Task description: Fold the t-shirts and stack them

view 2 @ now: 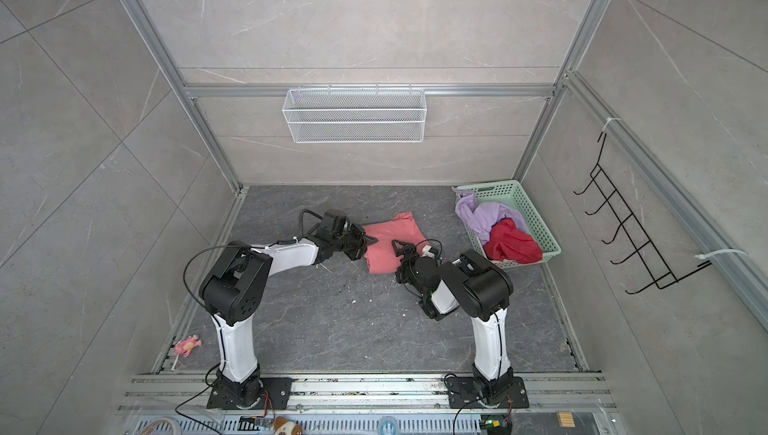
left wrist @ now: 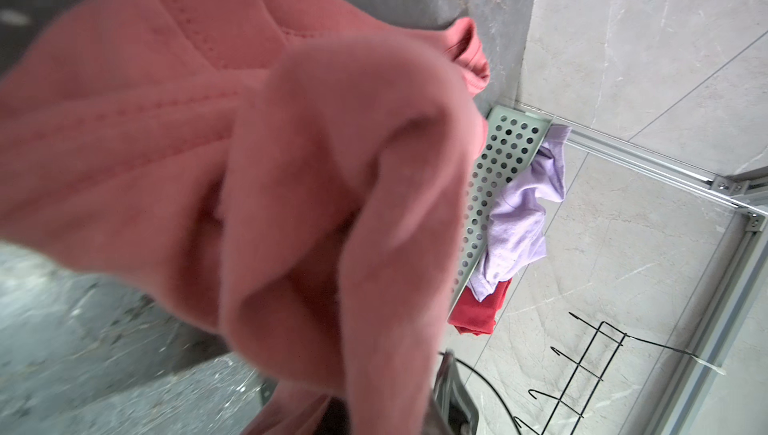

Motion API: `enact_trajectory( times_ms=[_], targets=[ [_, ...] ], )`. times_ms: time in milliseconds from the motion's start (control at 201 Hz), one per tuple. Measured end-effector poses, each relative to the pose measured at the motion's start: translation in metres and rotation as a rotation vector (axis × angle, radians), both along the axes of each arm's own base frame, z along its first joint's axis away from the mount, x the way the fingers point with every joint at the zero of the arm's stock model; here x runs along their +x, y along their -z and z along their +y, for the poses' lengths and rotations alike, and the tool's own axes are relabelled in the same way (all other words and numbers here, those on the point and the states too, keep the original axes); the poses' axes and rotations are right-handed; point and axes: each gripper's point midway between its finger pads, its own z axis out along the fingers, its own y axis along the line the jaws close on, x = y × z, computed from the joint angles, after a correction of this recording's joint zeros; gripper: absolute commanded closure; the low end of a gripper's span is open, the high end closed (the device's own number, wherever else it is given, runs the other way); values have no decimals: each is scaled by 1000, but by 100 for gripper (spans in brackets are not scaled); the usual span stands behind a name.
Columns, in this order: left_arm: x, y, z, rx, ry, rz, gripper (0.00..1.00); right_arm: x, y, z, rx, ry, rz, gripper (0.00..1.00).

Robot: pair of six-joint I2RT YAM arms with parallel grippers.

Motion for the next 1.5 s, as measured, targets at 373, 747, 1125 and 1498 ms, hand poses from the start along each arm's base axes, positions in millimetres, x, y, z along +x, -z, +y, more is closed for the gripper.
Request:
enact_trajectory(
  times_ms=[373,747,1125,1498],
  targets=[
    [-15,18,9,27,-2,32,100,5,28,-10,-79,-1,89,78],
    [-23,22,24,133,4,-4,69,7,7,-3,-308,-100,158,100],
    [-46,32,57,330,50,-32,37,-6,34,-8,-504,-207,271,100],
    [-39,-29,54,494,284,-349,35,-6,32,-7,-675,-404,268,100]
  ],
)
